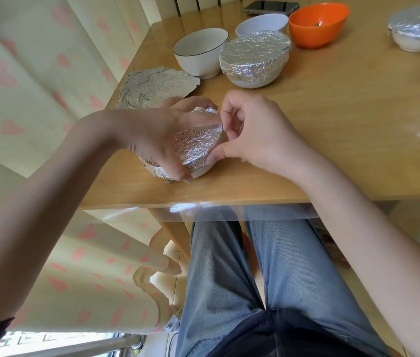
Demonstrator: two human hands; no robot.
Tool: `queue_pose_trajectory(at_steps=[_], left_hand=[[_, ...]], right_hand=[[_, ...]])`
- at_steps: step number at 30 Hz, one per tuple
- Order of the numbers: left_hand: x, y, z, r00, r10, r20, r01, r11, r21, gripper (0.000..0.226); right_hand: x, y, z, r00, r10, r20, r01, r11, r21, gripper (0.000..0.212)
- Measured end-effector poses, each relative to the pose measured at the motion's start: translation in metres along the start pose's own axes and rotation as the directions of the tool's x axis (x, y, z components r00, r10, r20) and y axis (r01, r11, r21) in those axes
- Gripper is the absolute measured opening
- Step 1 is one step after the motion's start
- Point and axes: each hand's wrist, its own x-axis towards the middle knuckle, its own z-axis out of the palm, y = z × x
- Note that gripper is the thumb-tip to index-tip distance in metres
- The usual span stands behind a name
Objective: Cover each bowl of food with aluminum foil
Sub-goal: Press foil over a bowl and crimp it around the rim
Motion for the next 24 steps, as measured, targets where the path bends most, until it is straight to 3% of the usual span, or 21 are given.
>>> queue_pose_trajectory(at_steps=[3,7,13,19,22,24], left_hand=[[-0.001,0.001,0.0,1.0,-0.004,-0.016,0.004,1.0,-0.009,0.099],[-0.002,0.003,0.0,1.0,-0.012,-0.015,0.012,1.0,0.002,0.1],[-0.001,0.003,0.001,1.0,-0.014,-0.025,0.013,1.0,-0.007,0.097],[-0.002,0.005,0.001,0.999,-0.024,-0.034,0.024,1.0,-0.015,0.097],[-0.003,0.007,0.001,0.999,-0.044,-0.027,0.044,0.999,-0.024,0.096],[-0.002,0.006,0.001,0.999,-0.049,-0.021,0.049,0.999,-0.021,0.099]], right_hand=[[-0.006,0.004,0.003,0.997,-0.083,-0.01,0.082,0.993,-0.089,0.044],[-0.016,0.013,0.0,0.991,-0.088,0.105,0.088,0.996,0.01,0.052],[-0.011,0.01,0.013,0.99,-0.136,-0.023,0.136,0.991,-0.013,0.058],[-0.007,0.012,0.01,0.995,-0.093,0.031,0.093,0.995,-0.026,0.061],[-0.011,0.012,0.004,0.984,-0.039,0.174,0.011,0.987,0.161,0.061],[-0.01,0.012,0.005,0.983,0.005,0.184,-0.058,0.956,0.286,0.053]])
